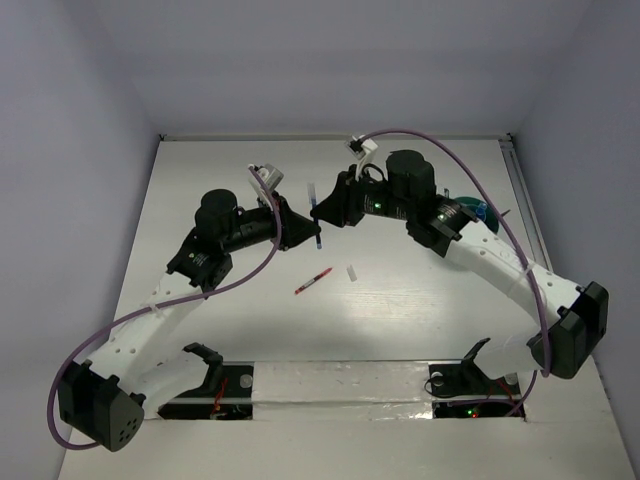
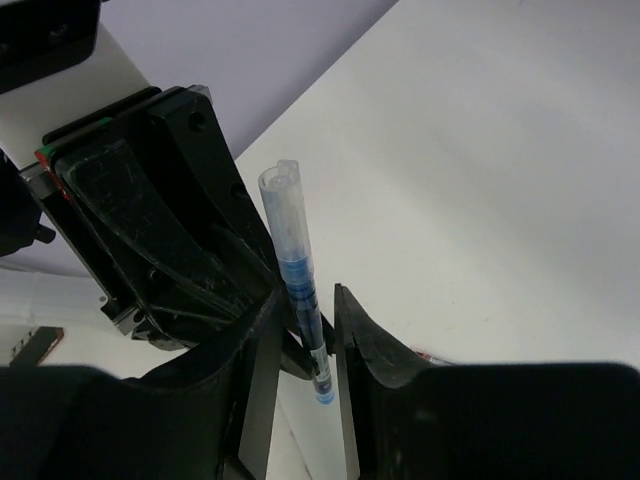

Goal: Sort the stationery into containers
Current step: Place the pen in the storage box.

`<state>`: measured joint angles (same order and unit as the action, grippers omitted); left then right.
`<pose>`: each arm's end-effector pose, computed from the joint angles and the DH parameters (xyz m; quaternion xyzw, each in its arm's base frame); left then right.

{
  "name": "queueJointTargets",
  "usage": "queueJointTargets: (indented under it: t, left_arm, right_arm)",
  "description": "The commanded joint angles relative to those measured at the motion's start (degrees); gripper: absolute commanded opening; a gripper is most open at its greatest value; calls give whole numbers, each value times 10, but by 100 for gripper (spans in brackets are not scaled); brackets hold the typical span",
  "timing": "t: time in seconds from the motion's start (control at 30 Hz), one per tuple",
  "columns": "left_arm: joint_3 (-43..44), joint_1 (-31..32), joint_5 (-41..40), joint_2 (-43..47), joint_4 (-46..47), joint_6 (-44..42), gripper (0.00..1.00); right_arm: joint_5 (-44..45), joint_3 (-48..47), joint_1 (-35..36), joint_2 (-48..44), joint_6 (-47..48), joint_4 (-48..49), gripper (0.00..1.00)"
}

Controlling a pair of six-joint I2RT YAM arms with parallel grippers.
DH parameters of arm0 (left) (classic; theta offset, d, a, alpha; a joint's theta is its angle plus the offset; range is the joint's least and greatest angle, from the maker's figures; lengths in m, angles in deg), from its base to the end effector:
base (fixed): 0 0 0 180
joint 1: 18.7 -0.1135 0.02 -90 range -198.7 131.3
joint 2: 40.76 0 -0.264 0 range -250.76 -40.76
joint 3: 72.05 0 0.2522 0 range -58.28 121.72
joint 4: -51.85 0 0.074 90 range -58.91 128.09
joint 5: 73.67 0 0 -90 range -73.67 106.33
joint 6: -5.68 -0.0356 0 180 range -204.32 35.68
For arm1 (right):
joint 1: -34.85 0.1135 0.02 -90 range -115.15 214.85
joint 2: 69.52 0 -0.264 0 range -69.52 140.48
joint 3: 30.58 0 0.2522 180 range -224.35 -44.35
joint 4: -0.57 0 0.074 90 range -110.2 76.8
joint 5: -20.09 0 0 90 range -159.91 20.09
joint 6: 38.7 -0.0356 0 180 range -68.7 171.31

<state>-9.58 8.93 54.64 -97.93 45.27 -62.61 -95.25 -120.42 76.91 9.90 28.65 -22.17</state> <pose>0.1935 -0.1262 0.3564 0.2640 0.6626 -0.4889 0.5023 0.2298 0.2279 0.3960 -0.2637 0.7259 0.4718 0.4255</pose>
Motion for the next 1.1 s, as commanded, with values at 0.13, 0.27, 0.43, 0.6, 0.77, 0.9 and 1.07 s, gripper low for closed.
queueJointTargets:
  t: [0.13, 0.27, 0.43, 0.6, 0.77, 0.9, 1.07]
  left_arm:
    - [-2, 1, 15, 6, 35, -4, 0]
    - [-2, 7, 16, 10, 35, -7, 0]
    - [-2, 7, 11, 18, 13, -18, 17]
    - [-13, 7, -17, 61, -46, -48, 62]
    - [-43, 7, -23, 130, -71, -70, 90]
    - [-88, 7, -43, 180, -71, -70, 98]
    - [-86, 7, -105, 228, -107, -74, 99]
  right_arm:
    - [-16, -22, -1, 12, -12, 29, 14]
    - [10, -16, -1, 6, -18, 33, 0]
    - [93, 1, -8, -24, -22, 41, 0]
    - [163, 26, -46, -70, -22, 23, 0]
    - [242, 75, -128, -118, -8, -9, 0]
    - [399, 115, -169, -147, 31, -49, 0]
    - [556, 156, -198, -160, 107, -54, 0]
